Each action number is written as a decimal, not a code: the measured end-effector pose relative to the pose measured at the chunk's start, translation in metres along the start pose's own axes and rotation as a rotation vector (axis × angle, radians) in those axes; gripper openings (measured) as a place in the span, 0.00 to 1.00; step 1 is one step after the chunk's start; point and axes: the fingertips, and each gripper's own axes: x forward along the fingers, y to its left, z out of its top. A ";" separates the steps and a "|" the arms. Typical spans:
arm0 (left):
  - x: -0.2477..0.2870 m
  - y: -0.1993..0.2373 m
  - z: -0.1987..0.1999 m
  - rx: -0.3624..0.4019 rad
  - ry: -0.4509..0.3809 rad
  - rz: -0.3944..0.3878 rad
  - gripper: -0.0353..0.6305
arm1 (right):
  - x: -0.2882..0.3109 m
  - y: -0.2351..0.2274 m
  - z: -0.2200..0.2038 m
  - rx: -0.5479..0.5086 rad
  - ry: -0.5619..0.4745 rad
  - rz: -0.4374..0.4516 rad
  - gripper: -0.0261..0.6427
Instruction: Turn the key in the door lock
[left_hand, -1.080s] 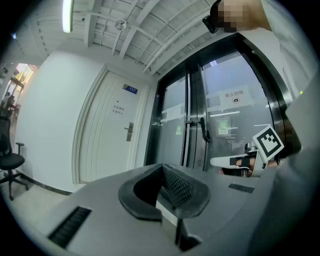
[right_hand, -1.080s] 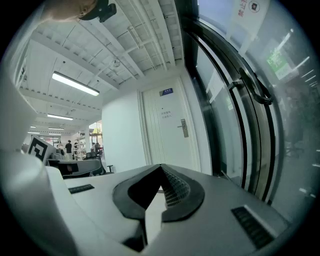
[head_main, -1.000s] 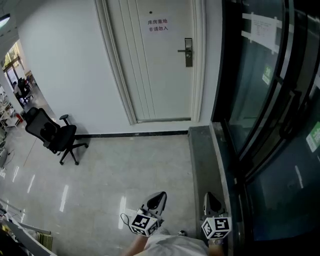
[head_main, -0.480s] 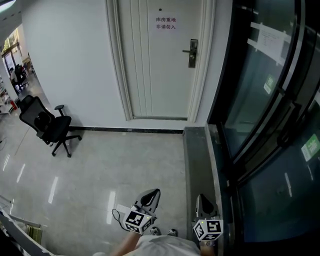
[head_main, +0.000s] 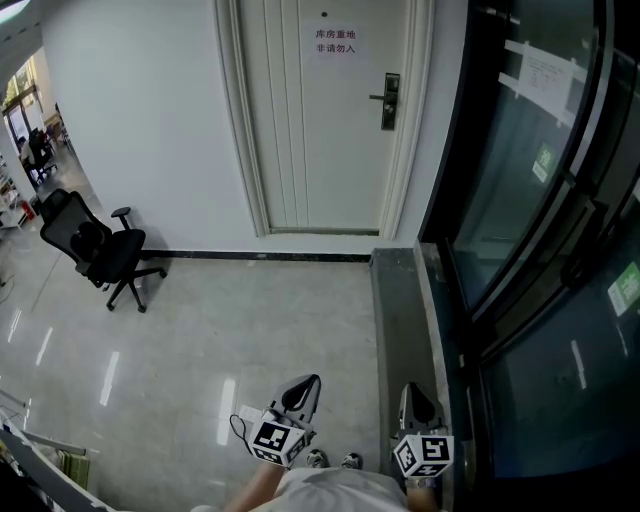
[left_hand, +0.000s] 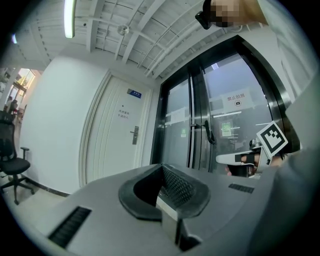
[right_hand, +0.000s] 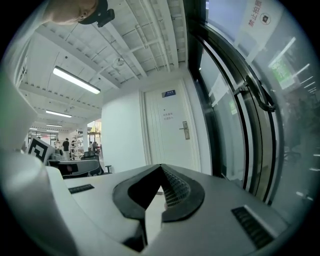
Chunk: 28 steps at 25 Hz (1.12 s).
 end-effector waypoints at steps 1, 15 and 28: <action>-0.001 0.001 0.001 -0.004 -0.004 -0.003 0.06 | 0.000 0.003 0.001 -0.002 -0.003 0.005 0.04; -0.022 0.022 -0.013 0.000 0.026 -0.010 0.06 | 0.002 0.029 -0.019 -0.009 0.015 -0.026 0.04; 0.046 0.054 -0.009 0.000 0.047 0.002 0.06 | 0.063 -0.013 -0.018 0.009 0.040 -0.056 0.04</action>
